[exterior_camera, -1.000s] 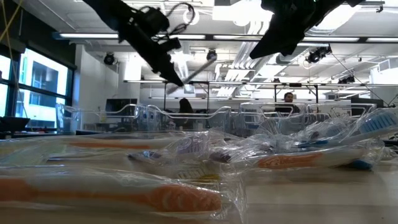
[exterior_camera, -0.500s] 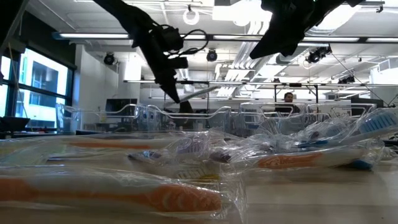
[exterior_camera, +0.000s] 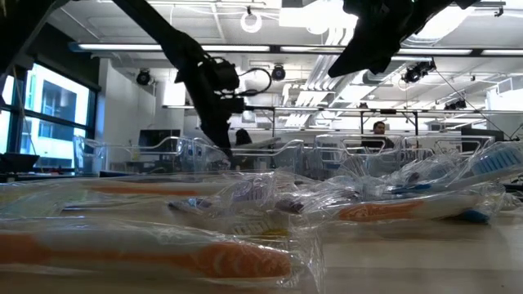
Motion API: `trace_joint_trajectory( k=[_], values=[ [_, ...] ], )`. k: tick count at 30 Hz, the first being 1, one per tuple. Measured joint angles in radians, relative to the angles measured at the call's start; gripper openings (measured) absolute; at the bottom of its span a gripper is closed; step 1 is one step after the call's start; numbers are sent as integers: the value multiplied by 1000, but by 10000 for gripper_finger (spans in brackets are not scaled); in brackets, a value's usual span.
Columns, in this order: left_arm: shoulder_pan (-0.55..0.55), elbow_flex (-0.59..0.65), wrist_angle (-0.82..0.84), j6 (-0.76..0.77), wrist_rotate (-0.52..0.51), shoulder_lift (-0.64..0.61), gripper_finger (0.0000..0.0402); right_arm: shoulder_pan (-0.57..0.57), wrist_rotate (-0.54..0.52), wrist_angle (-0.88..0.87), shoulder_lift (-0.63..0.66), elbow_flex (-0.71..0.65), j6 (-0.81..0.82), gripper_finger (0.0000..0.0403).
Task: Pick & Place Toothbrushes
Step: Put the green toothbrush into the middle left transparent bin, then put the violet toothbrush into the left transparent bin
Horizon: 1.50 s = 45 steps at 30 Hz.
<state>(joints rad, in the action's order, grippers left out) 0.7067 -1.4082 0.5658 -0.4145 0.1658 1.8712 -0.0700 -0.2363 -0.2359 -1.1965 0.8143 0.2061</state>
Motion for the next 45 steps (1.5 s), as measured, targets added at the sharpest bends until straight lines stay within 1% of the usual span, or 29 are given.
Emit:
trace_joint_trajectory(
  k=[10,12,16,25,28,38,39,42,45],
  values=[
    [0,0,-19,1,3,46,5,0,0,0,0,0,-1,4],
    [0,0,-26,1,-20,46,10,0,0,0,0,0,-1,4],
    [0,0,-53,1,-23,46,33,0,0,0,0,0,-1,4],
    [0,0,-49,1,-23,46,100,0,0,0,0,0,-1,4],
    [0,0,-49,1,-23,46,115,0,0,0,0,0,-1,4],
    [0,0,-38,1,-25,40,120,0,0,0,0,0,0,4],
    [-1,0,-35,-8,-20,40,120,0,0,0,0,0,1,4],
    [-14,0,-38,-97,-18,39,120,0,0,0,0,0,11,4],
    [-27,0,-47,-139,-26,18,120,0,0,0,0,0,30,4]
  ],
)
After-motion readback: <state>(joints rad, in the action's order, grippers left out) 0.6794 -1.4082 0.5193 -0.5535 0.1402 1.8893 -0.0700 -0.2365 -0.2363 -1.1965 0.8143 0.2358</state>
